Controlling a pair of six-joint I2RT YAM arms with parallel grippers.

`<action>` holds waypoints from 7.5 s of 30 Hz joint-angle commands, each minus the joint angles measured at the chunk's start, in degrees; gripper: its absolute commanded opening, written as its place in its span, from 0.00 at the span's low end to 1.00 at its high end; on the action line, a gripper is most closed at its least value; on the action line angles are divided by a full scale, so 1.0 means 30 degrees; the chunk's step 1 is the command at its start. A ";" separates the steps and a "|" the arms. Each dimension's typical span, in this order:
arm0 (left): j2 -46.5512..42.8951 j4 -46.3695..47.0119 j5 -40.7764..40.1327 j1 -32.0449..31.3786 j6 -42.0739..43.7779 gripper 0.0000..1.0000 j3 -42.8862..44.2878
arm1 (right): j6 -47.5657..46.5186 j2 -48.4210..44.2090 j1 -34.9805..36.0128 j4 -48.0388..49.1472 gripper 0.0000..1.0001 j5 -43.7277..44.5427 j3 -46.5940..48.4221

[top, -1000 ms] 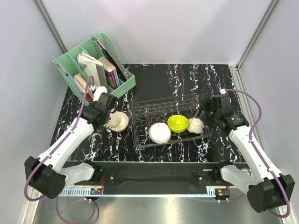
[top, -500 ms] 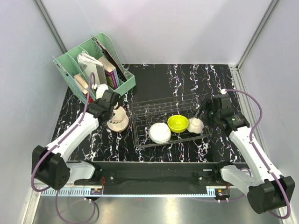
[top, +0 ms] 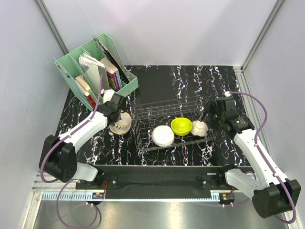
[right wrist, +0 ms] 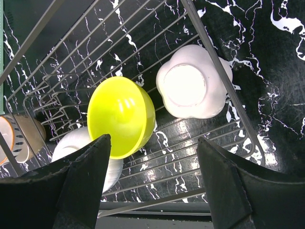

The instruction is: Unload the bowls from the dish rack

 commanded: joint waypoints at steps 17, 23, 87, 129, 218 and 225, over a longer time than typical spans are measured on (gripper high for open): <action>0.1176 0.1323 0.0214 0.0069 -0.0446 0.33 0.0548 | -0.0345 -0.0210 -0.0059 -0.0003 0.81 0.0482 0.0036; 0.0297 0.1001 -0.0196 0.0069 -0.0358 0.38 0.0079 | -0.0286 -0.0035 -0.0059 0.0026 0.81 0.0394 0.0006; -0.1199 0.0445 1.1256 -0.7432 -0.2465 0.79 0.2685 | -0.0902 0.1956 -0.0030 0.2370 0.81 -0.4763 0.0357; -0.0376 0.4806 1.5126 -0.6083 -1.0081 0.84 -0.2760 | -0.1078 0.2631 -0.0030 0.2457 0.79 -0.4382 0.0182; 0.2142 1.5443 1.5769 -0.7695 -0.9675 0.12 -0.1504 | 0.0065 0.2807 -0.0030 0.3688 0.74 -0.3767 -0.3421; 0.2376 1.5179 1.6266 -0.7695 -0.8914 0.00 -0.0511 | 0.0211 0.2690 -0.0001 0.3659 0.75 -0.3329 -0.3538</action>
